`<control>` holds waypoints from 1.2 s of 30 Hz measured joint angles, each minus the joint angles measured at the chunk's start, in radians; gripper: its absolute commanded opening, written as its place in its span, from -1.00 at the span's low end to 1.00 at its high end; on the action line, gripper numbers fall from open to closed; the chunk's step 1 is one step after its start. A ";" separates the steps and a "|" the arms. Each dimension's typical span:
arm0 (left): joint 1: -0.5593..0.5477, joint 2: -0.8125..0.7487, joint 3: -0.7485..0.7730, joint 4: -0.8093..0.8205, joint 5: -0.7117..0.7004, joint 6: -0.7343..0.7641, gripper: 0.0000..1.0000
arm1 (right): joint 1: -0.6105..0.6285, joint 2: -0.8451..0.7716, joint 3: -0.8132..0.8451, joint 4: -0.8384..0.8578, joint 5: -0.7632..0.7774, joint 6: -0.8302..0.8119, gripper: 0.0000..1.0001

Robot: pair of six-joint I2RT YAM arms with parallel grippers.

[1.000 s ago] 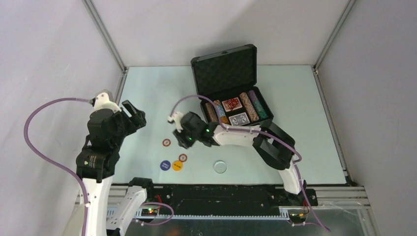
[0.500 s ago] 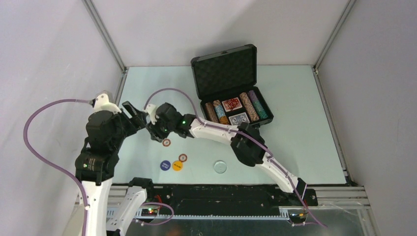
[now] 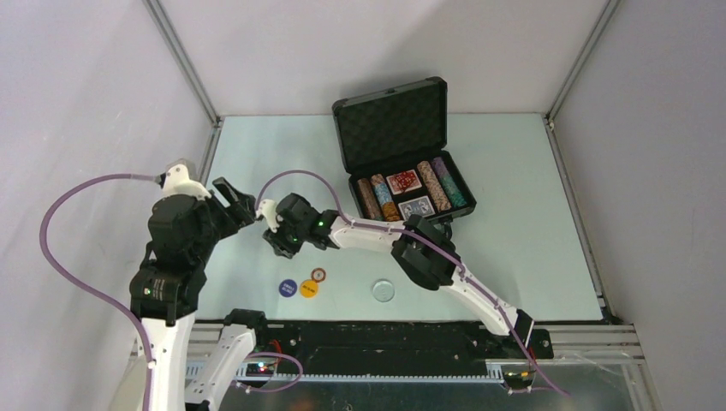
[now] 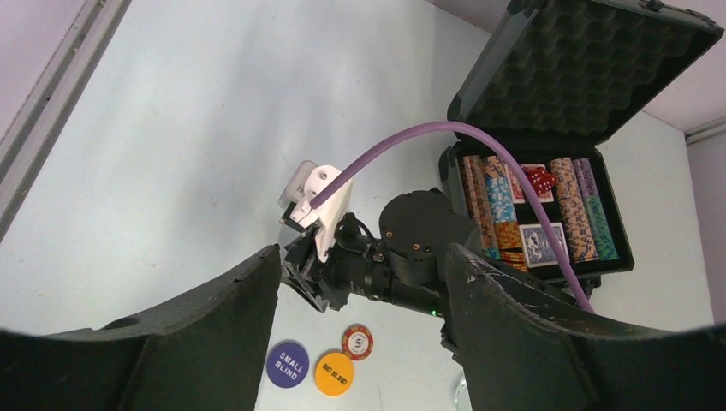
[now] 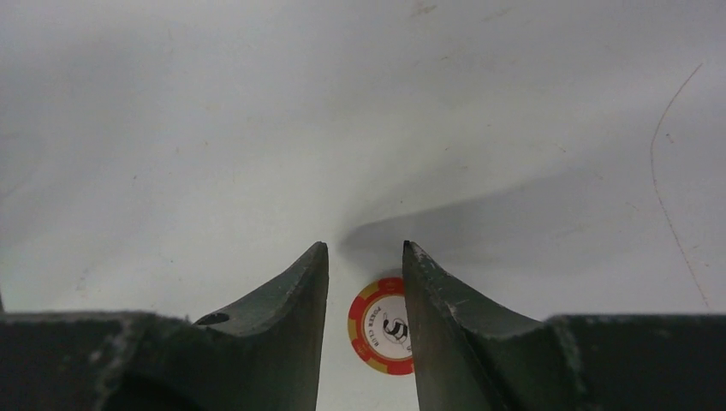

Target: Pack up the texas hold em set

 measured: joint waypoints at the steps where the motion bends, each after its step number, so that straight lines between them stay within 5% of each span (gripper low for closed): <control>1: 0.000 -0.002 0.000 0.000 0.000 0.000 0.51 | 0.000 0.004 0.001 0.009 0.002 -0.006 -0.24; 12: 0.000 -0.010 0.000 0.000 0.002 0.000 0.51 | 0.010 0.001 -0.025 0.042 0.102 -0.069 -0.43; 36: 0.001 -0.026 -0.038 0.009 0.026 -0.001 0.51 | 0.005 -0.451 -0.718 0.129 0.272 0.076 -0.46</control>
